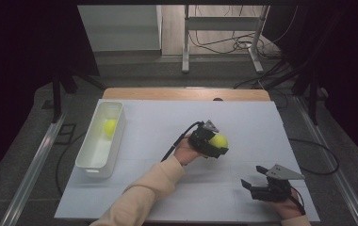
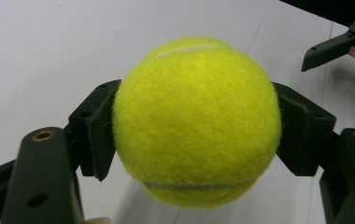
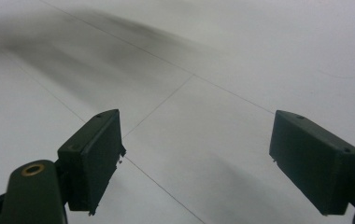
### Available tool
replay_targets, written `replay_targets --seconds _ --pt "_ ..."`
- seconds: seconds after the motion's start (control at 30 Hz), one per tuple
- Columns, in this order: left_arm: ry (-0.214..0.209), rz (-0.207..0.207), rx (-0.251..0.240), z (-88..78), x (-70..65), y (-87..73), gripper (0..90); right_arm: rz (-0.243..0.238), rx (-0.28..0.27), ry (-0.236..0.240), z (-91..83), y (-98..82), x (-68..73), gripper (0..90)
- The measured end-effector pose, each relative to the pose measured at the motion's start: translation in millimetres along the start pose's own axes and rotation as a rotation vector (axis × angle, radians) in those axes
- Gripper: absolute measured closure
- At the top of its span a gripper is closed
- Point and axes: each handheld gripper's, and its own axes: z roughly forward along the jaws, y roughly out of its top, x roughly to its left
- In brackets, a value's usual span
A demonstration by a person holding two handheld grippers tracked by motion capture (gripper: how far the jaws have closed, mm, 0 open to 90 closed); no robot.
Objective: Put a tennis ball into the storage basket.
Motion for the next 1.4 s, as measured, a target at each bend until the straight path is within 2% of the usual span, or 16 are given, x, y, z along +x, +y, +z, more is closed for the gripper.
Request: replay_targets --seconds 0.47,0.5,1.4 --pt "-0.004 0.011 -0.007 -17.7 -6.6 -6.4 25.9 0.0 0.001 -0.002 0.4 -0.1 0.6 17.7" --pt "-0.004 0.022 -0.004 -20.2 -7.1 -7.3 25.8 0.0 0.002 -0.003 0.4 -0.2 0.5 17.7" --pt "0.018 0.005 -0.023 -45.6 -6.0 -22.3 25.8 0.0 0.01 -0.009 0.4 -0.5 0.6 17.7"
